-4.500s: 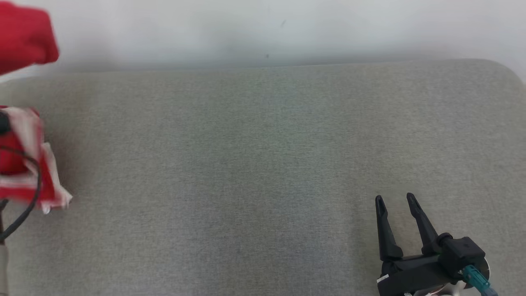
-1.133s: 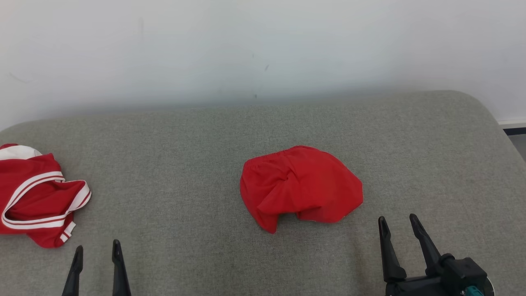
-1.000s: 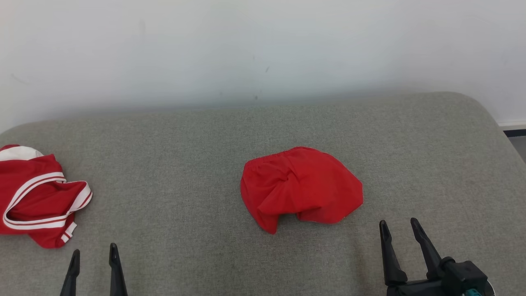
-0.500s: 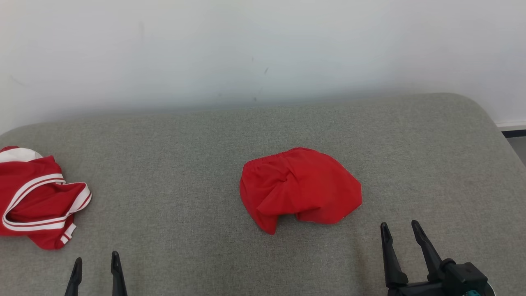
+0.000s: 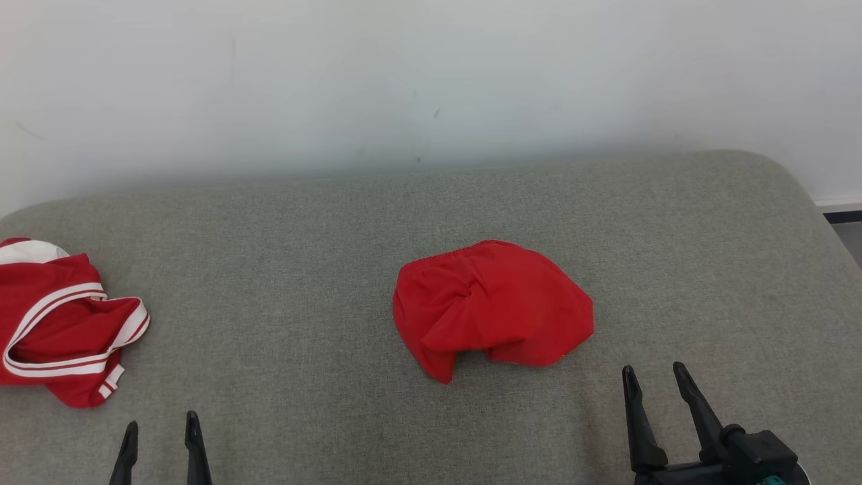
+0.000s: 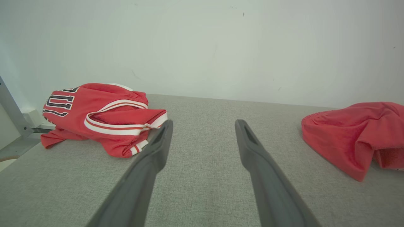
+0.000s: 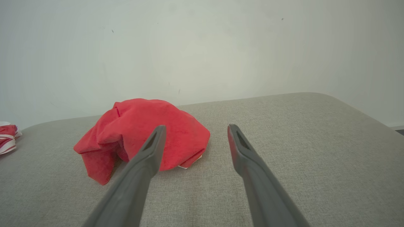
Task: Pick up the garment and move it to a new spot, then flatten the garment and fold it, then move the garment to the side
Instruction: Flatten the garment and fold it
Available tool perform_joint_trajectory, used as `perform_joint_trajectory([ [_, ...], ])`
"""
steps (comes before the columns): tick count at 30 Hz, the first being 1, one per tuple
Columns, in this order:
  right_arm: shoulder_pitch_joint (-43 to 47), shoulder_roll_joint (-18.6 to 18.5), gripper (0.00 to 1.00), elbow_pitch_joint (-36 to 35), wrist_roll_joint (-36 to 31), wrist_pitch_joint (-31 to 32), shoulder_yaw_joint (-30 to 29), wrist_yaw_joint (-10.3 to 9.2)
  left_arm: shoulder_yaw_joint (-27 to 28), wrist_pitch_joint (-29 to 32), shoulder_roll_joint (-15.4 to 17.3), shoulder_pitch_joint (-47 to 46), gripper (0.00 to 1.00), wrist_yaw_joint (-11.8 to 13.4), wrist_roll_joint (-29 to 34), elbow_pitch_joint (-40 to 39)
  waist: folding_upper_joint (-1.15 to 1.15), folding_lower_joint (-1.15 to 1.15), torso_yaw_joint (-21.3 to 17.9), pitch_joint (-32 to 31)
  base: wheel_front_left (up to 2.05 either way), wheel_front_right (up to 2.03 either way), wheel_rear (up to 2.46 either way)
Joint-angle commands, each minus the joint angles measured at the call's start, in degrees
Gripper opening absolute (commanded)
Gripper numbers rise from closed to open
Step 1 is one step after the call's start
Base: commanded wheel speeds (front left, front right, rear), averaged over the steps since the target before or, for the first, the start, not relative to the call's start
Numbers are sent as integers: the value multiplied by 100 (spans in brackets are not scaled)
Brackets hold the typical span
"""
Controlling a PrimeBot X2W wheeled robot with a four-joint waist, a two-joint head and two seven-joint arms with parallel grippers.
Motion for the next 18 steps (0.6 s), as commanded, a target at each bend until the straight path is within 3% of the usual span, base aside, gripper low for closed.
perform_joint_trajectory([
  [1,53,-9,100,9,-56,-8,-11,20,11,-12,-8,-24,100,5,7,-2,0,0,5,4,0,0,0],
  [13,55,-8,100,3,-56,-8,-5,20,11,-12,-8,-91,100,5,8,46,0,0,32,13,0,0,0],
  [18,9,-9,100,14,-66,-8,17,20,-92,-12,-9,-284,100,-102,-35,133,0,0,21,48,0,0,0],
])
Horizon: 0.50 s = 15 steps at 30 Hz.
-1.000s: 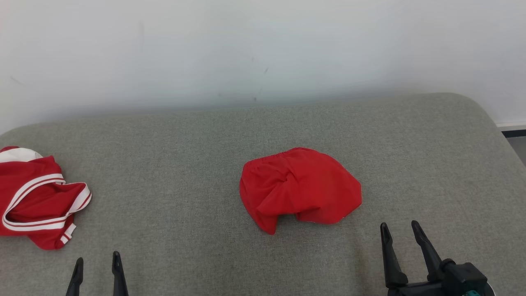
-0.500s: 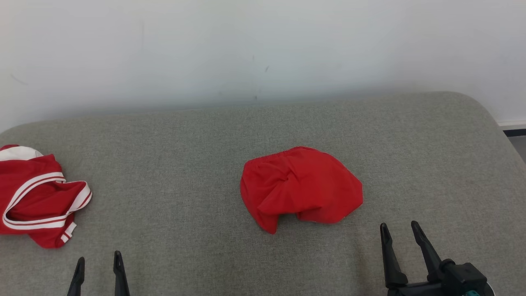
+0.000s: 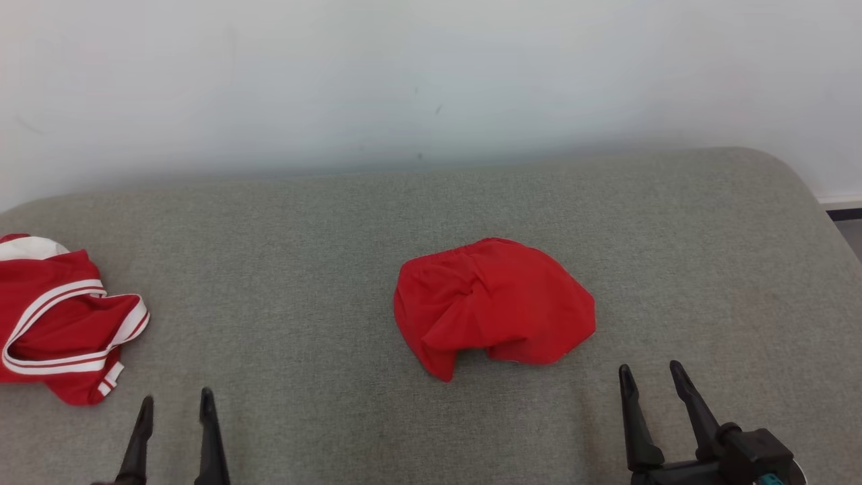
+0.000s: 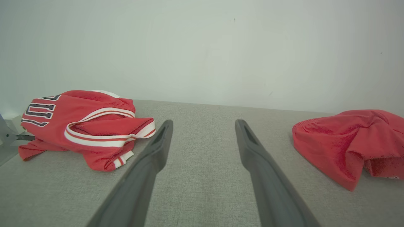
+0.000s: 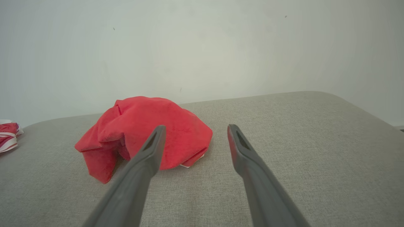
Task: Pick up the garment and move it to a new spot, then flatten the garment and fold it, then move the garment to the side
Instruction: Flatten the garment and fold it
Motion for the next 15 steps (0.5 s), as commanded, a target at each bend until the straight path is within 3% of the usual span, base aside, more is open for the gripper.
perform_joint_trajectory([
  [1,-37,-9,100,13,-61,-8,27,20,-23,-12,-6,-137,100,-41,25,41,0,0,-52,35,0,0,0],
  [8,-251,-12,100,-15,58,-8,170,20,-142,-12,64,-1242,100,-249,-14,530,0,0,-430,286,0,0,0],
  [15,-443,-10,100,-24,218,-8,284,20,-438,-12,366,-2343,100,-334,-164,1518,0,0,-1072,607,0,0,0],
])
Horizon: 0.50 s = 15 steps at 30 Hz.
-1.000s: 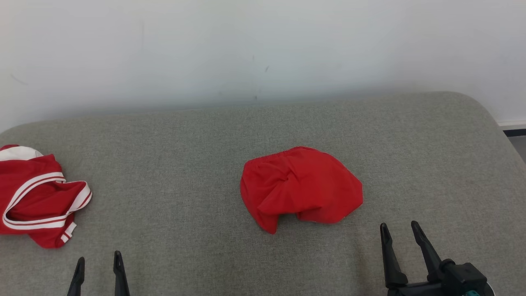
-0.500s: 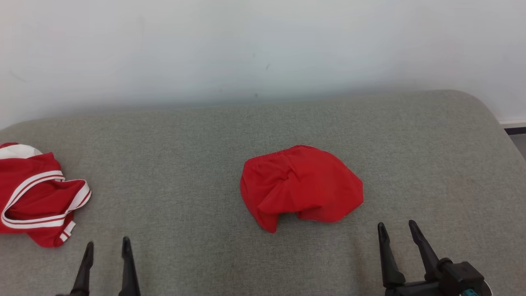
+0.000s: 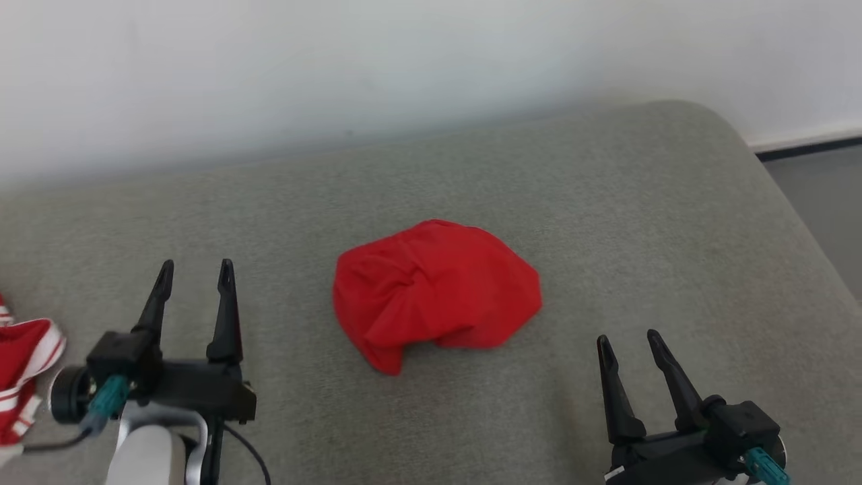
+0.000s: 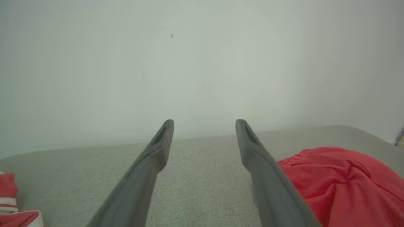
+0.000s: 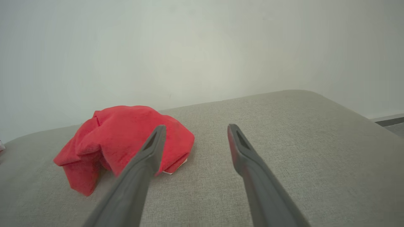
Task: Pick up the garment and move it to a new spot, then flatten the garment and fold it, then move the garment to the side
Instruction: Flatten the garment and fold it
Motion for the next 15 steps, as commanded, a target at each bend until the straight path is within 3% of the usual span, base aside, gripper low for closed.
perform_joint_trajectory([
  [1,-72,-12,100,0,66,-8,-2,20,-90,-12,81,-249,100,-40,-81,283,0,-1,-491,300,0,0,0],
  [8,-125,-8,100,23,209,-8,-81,20,-684,3,323,-915,100,-31,-528,1324,0,-1,-987,491,0,0,0],
  [15,-201,-7,100,50,308,-8,-30,20,-1355,247,488,-1504,100,-27,-1145,2389,0,-1,-1245,588,0,0,0],
])
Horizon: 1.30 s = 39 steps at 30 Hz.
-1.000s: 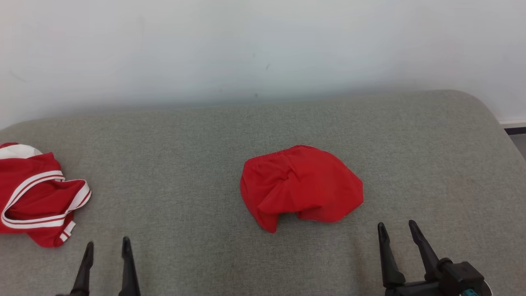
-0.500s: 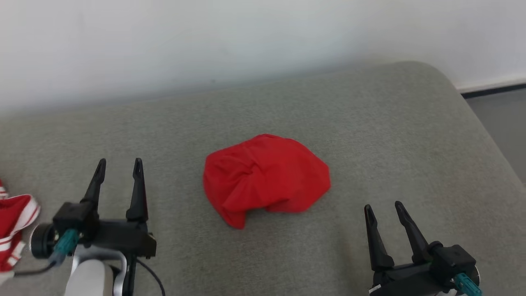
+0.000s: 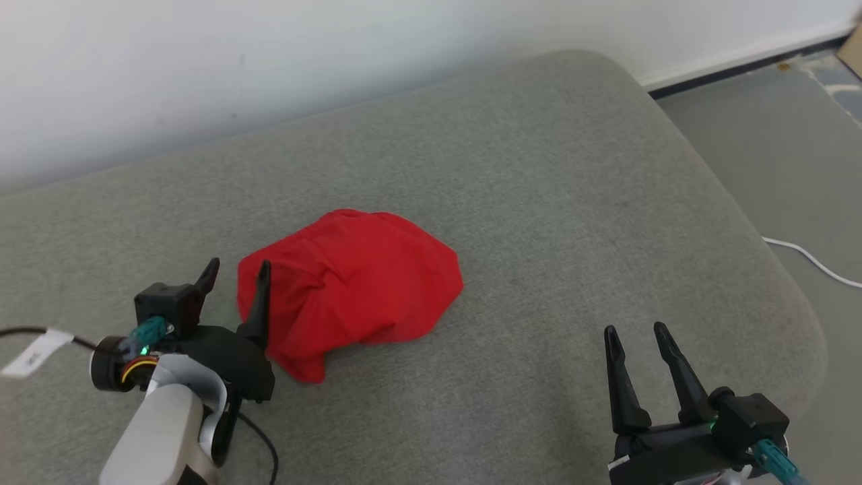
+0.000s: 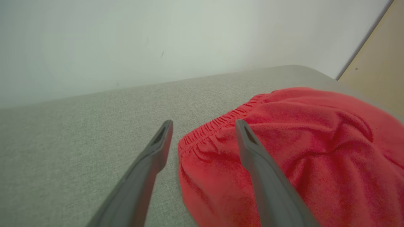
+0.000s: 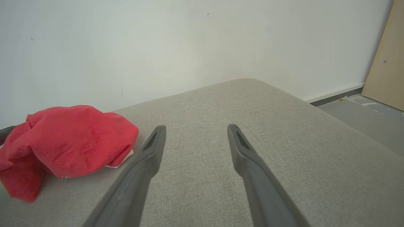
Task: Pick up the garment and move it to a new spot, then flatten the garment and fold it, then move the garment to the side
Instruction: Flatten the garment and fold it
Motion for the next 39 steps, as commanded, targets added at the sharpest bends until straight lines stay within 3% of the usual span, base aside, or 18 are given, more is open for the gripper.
perform_joint_trajectory([
  [1,-106,-3,100,21,46,-8,46,20,-97,143,83,-164,100,8,-167,320,0,-1,-212,149,0,0,0],
  [11,-130,-5,100,37,112,-8,32,20,-434,648,-18,-695,100,6,-557,1440,0,-1,-323,217,0,0,0],
  [12,-142,-3,100,32,124,-8,15,20,-505,623,-5,-796,20,6,-623,1538,0,-1,-321,235,0,0,0],
  [13,-149,-3,100,28,125,-8,2,20,-543,604,9,-810,0,6,-672,1578,0,-1,-315,241,0,0,0],
  [19,-115,-3,100,-1,74,-8,-73,20,-664,201,78,-1006,0,7,-807,1742,0,-1,-150,206,0,0,0],
  [26,37,-4,100,-4,-38,-8,-194,20,-663,-190,74,-1153,0,8,-825,1389,0,-1,357,24,0,0,0],
  [31,83,-5,100,-55,-110,-8,-242,20,-332,-223,90,-785,0,143,-728,347,0,-1,755,-80,0,0,0],
  [39,161,-7,100,-64,-174,-8,-285,20,236,-218,-51,1111,0,474,-705,-1574,0,-1,1261,-106,0,0,0],
])
